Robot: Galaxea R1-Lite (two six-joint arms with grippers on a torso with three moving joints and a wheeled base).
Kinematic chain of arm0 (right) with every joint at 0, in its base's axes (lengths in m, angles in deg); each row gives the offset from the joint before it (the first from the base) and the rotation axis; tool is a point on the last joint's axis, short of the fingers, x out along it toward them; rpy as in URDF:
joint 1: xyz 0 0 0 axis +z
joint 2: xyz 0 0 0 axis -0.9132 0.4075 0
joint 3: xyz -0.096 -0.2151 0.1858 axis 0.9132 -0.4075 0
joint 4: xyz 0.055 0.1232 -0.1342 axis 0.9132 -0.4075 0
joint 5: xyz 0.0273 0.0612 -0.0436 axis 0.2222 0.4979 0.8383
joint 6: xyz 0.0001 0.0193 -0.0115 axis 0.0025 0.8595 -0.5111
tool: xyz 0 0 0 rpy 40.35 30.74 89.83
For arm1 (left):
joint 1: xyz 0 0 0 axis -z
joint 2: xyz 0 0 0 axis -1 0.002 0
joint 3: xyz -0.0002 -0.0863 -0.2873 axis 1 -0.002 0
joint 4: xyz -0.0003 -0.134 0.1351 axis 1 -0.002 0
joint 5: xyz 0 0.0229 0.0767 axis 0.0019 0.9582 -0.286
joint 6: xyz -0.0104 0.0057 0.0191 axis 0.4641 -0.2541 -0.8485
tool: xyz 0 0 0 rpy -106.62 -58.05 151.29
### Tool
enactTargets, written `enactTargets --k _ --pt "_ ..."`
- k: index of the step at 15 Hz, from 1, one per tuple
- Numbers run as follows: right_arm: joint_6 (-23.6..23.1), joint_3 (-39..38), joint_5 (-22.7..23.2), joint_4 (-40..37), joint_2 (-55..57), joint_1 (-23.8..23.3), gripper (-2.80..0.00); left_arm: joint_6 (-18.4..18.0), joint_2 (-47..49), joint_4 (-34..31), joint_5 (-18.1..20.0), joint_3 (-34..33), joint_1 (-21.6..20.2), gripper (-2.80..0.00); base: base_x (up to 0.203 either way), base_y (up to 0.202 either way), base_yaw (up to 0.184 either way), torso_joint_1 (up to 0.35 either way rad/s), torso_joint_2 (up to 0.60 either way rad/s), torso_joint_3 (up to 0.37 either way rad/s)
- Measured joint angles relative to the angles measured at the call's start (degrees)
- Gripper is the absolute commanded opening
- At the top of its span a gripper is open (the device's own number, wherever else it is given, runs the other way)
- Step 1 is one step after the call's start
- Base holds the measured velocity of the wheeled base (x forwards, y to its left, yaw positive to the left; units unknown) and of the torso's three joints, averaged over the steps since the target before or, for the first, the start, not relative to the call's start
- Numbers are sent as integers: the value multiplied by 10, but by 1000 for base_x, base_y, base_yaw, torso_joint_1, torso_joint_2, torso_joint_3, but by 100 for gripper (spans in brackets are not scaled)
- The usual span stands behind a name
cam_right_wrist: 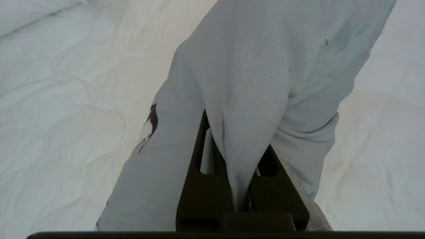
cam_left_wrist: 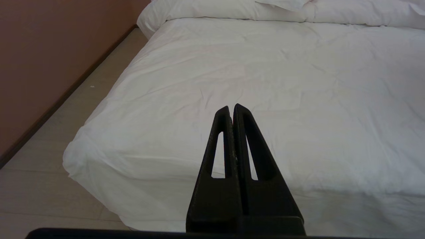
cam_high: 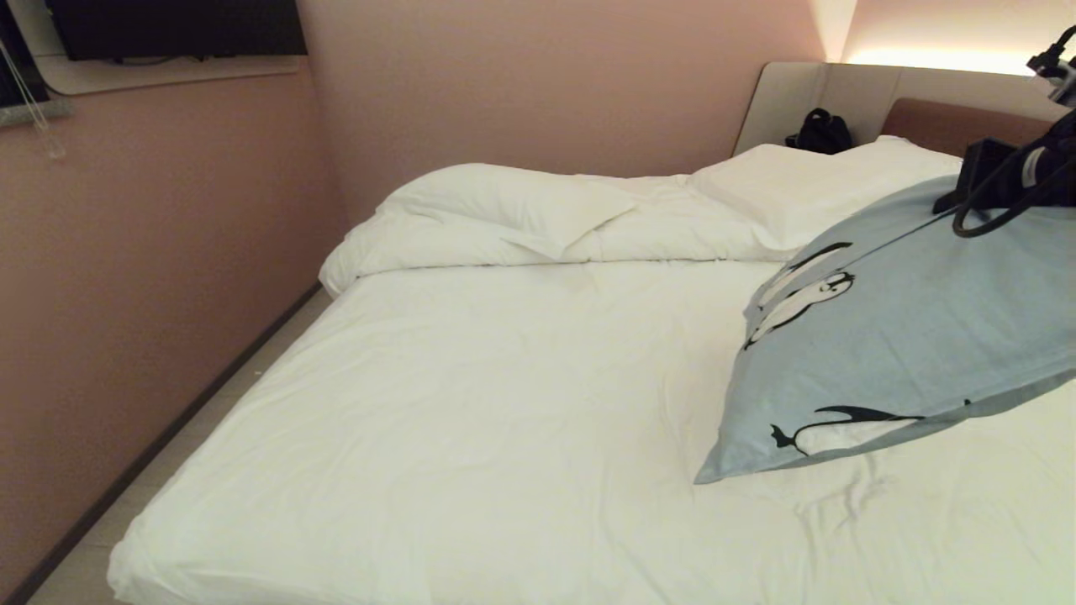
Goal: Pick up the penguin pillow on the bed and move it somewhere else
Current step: Move to the head of the bed
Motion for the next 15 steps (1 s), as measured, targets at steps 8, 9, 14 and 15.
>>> enactTargets --k 8,9,14,15 --pt "1 -18 13 2 8 -11 -280 2 0 0 0 0 0 -280 0 -91 1 0 2 1" --pt "1 -18 12 2 8 -12 -280 3 0 0 0 0 0 -280 0 -198 0 2 3 -2" --pt "1 -17 11 1 8 -11 -280 4 0 0 -1 0 0 -280 0 -196 1 2 1 3" --pt "1 -17 11 2 8 -11 -280 4 0 0 0 0 0 -280 0 -195 -1 2 3 1"
